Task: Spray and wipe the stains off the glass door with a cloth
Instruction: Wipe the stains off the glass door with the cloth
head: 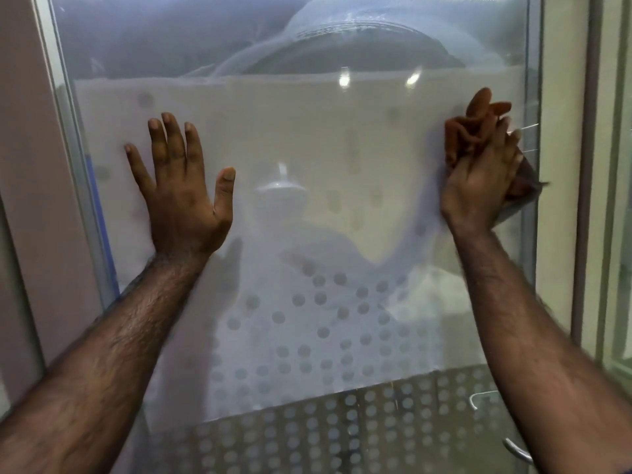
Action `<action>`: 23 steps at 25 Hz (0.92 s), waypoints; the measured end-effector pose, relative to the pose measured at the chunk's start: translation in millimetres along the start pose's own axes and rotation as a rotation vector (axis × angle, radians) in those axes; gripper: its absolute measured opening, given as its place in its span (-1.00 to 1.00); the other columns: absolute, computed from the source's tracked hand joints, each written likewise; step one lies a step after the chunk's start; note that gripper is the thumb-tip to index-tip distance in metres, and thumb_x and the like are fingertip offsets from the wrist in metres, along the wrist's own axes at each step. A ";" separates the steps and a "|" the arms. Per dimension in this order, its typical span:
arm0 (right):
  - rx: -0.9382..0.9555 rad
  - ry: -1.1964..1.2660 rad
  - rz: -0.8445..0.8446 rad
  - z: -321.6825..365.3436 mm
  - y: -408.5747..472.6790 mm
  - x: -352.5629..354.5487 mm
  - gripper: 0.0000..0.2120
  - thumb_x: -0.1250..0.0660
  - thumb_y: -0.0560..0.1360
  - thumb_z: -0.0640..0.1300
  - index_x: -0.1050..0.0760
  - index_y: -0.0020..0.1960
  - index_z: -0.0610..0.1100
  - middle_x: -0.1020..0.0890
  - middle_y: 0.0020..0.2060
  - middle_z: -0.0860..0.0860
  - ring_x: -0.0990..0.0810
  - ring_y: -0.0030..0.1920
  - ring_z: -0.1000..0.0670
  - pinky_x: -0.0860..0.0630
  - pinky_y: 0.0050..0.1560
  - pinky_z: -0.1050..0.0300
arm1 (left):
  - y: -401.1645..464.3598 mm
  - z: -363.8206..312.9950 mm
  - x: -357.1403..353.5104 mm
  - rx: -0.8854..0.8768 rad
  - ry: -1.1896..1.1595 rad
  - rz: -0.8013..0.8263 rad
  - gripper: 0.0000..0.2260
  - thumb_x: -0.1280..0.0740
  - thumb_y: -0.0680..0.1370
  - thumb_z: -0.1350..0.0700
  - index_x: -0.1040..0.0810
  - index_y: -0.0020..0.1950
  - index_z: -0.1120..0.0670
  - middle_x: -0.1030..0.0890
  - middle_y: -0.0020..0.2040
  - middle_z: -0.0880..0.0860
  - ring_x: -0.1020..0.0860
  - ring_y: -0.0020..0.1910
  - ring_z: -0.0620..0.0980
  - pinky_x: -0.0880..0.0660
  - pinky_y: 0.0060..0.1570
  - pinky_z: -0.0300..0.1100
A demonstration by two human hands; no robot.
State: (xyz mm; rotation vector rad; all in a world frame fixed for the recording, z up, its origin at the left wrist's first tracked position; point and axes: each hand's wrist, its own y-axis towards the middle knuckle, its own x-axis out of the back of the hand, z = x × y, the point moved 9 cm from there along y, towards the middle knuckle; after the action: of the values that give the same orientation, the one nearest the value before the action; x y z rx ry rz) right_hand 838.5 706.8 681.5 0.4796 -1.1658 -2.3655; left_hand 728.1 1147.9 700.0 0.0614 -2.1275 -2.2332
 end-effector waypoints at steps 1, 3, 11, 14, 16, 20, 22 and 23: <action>-0.032 0.012 -0.008 -3.8 -8.7 0.1 -0.39 -0.01 0.77 0.01 -0.10 0.77 -0.20 -0.20 0.75 -0.18 -0.08 0.77 -0.21 0.01 0.75 -0.28 | 0.1 -0.6 -0.6 0.003 0.004 0.003 -0.30 0.02 0.78 -0.26 -0.02 0.78 0.16 -0.01 0.78 0.23 0.04 0.78 0.24 0.13 0.67 0.43; 0.035 0.003 0.015 15.8 -28.5 -7.1 -0.40 -0.08 0.75 -0.09 -0.14 0.76 -0.22 -0.23 0.74 -0.19 -0.11 0.76 -0.23 0.01 0.75 -0.29 | -0.2 -1.5 -1.1 0.006 0.010 0.002 -0.30 0.02 0.78 -0.26 -0.01 0.78 0.16 0.00 0.78 0.24 0.03 0.78 0.25 0.12 0.68 0.44; 0.756 -0.009 0.266 133.7 -239.6 -53.6 -0.38 -0.26 0.70 -0.07 -0.26 0.73 -0.12 -0.27 0.73 -0.14 -0.18 0.75 -0.25 -0.07 0.74 -0.30 | -2.9 -0.9 2.1 0.007 0.037 -0.014 -0.34 0.02 0.79 -0.22 -0.05 0.78 0.15 -0.05 0.78 0.24 -0.01 0.77 0.25 0.11 0.66 0.43; 0.854 -0.023 0.314 116.2 -252.9 -51.3 -0.33 -0.30 0.67 -0.09 -0.23 0.75 -0.11 -0.24 0.74 -0.11 -0.14 0.76 -0.19 -0.04 0.76 -0.24 | -14.1 -3.3 6.1 0.005 0.002 -0.044 -0.37 -0.03 0.80 -0.17 -0.09 0.77 0.16 -0.10 0.77 0.26 -0.05 0.76 0.27 0.12 0.65 0.41; 0.823 -0.038 0.292 86.4 -233.1 -43.6 -0.36 -0.27 0.68 -0.11 -0.25 0.74 -0.12 -0.25 0.73 -0.12 -0.13 0.76 -0.17 -0.02 0.77 -0.21 | -33.4 -11.3 3.8 -0.032 -0.015 -0.022 -0.39 -0.07 0.80 -0.15 -0.11 0.77 0.16 -0.10 0.76 0.26 -0.06 0.76 0.27 0.11 0.65 0.42; 0.443 -0.008 0.249 -16.8 -156.0 -21.9 -0.34 -0.23 0.69 -0.17 -0.17 0.77 -0.12 -0.18 0.76 -0.11 -0.04 0.78 -0.14 0.08 0.78 -0.21 | -80.8 -27.2 -0.6 -0.134 -0.047 0.011 -0.39 -0.13 0.78 -0.11 -0.14 0.76 0.16 -0.11 0.76 0.27 -0.05 0.77 0.25 0.10 0.67 0.42; 0.194 0.063 0.189 -71.3 -135.6 -4.4 -0.22 -0.18 0.56 -0.19 -0.10 0.77 -0.18 -0.16 0.76 -0.13 0.01 0.78 -0.11 0.14 0.78 -0.17 | -96.7 -30.5 -4.6 -0.150 -0.046 0.035 -0.38 -0.13 0.79 -0.12 -0.12 0.77 0.14 -0.09 0.77 0.26 -0.04 0.77 0.24 0.11 0.68 0.41; 0.112 0.068 0.160 -90.3 -134.8 2.6 -0.19 -0.15 0.53 -0.18 -0.08 0.77 -0.21 -0.16 0.76 -0.16 0.00 0.78 -0.13 0.12 0.78 -0.23 | -101.1 -30.6 -7.0 -0.148 -0.038 0.047 -0.38 -0.11 0.79 -0.13 -0.10 0.78 0.13 -0.08 0.77 0.26 -0.03 0.77 0.25 0.11 0.68 0.41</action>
State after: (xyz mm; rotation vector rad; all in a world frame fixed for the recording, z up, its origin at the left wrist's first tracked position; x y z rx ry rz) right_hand 847.8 719.3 520.0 0.4813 -1.2617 -2.1411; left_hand 735.8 1122.8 597.5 -0.0376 -1.9523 -2.3747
